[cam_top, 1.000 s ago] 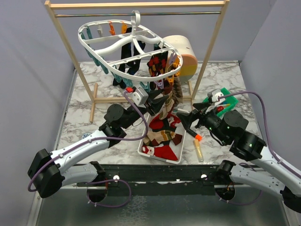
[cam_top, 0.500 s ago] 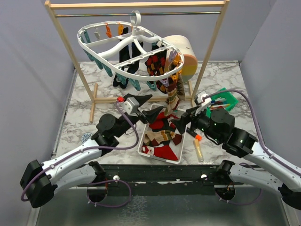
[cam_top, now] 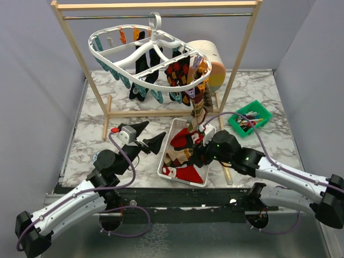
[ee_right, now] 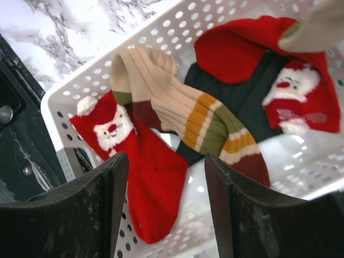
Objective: Clip the socks to the hanger
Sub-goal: Pick up the sock from the bin.
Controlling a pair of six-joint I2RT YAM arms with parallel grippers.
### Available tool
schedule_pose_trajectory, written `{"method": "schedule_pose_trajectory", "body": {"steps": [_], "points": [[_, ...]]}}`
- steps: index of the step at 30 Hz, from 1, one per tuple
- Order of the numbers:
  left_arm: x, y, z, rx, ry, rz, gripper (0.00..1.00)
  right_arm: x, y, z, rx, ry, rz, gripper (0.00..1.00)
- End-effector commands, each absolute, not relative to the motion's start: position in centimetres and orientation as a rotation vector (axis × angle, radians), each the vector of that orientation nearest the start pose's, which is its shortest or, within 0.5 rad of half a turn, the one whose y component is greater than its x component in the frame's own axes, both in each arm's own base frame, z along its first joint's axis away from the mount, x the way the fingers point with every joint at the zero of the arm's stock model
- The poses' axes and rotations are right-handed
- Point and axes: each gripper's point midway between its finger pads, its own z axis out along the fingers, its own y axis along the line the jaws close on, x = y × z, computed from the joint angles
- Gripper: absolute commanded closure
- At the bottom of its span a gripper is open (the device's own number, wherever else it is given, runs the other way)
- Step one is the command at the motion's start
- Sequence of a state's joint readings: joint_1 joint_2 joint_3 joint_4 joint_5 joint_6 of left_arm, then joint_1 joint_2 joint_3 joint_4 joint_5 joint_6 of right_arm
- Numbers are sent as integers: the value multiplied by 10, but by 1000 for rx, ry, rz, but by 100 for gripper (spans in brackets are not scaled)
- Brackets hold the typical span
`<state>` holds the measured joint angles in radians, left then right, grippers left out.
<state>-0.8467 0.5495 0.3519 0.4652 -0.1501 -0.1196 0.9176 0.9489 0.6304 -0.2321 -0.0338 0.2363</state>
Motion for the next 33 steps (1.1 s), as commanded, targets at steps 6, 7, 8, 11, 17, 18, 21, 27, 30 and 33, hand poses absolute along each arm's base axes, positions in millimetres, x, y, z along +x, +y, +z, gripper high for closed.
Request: {"method": "schedule_pose_trajectory", "body": {"steps": [6,7,8,11,17,18,21,27,30,33], "points": [[216,-163,285,236,1392,-559,13,184,328,144,-846,1918,890,37],[215,-161,282,233,1404,-551,13,185,334,142,-853,1914,886,36],[215,-159,281,221,1403,-550,13,187,339,137,-857,1917,873,35],[213,-156,286,206,1373,-557,13,198,347,127,-842,1922,831,34],[214,-153,287,204,1372,-540,13,214,352,118,-813,1917,764,31],[214,-153,287,204,1372,-541,13,220,350,116,-797,1923,729,30],[214,-153,288,203,1370,-541,13,225,350,111,-787,1927,697,30],[213,-154,287,209,1371,-548,13,222,356,103,-821,1942,716,34],[213,-155,287,211,1372,-548,13,220,358,97,-838,1961,715,34],[214,-155,286,213,1374,-546,13,219,357,92,-845,1976,706,37]]}}
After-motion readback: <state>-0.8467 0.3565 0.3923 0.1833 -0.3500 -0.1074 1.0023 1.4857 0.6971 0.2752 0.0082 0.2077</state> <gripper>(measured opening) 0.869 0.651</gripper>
